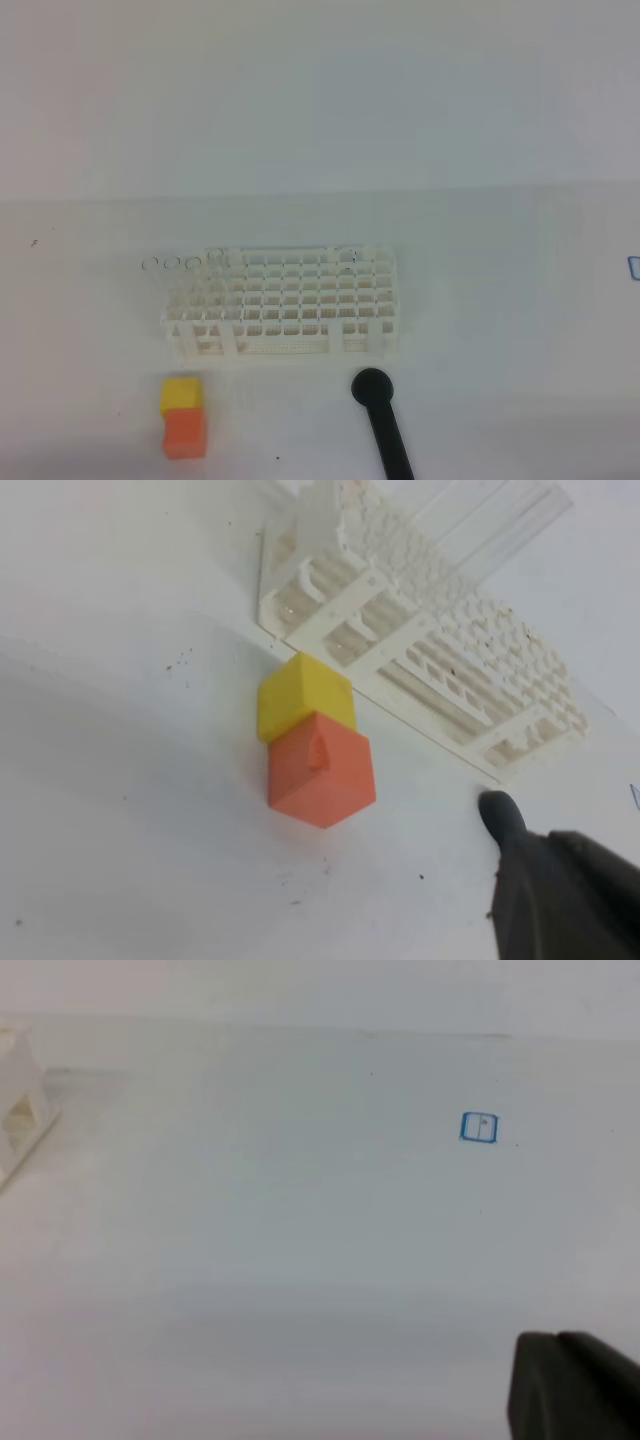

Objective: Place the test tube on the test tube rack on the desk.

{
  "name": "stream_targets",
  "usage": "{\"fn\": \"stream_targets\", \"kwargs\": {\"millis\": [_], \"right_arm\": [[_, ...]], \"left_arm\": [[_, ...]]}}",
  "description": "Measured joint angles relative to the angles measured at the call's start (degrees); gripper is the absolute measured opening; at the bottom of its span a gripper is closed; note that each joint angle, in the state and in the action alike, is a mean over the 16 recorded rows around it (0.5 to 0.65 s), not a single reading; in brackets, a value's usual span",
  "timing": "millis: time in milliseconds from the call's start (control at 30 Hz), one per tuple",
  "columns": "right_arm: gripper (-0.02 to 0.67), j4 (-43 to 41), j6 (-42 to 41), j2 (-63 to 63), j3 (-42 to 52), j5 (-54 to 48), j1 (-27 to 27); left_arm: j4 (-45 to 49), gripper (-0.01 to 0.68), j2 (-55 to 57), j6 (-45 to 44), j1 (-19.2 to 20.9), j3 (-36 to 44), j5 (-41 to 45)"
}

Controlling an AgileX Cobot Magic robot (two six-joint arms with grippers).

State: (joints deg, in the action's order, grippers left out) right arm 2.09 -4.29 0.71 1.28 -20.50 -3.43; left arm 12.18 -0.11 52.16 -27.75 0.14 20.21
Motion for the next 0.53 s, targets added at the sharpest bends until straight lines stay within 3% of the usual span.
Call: {"fn": "stream_targets", "kwargs": {"millis": [533], "right_arm": [[-0.001, -0.43, 0.0, 0.0, 0.0, 0.0, -0.03]], "left_arm": [[0.0, -0.001, 0.0, 0.0, 0.0, 0.0, 0.0]]}}
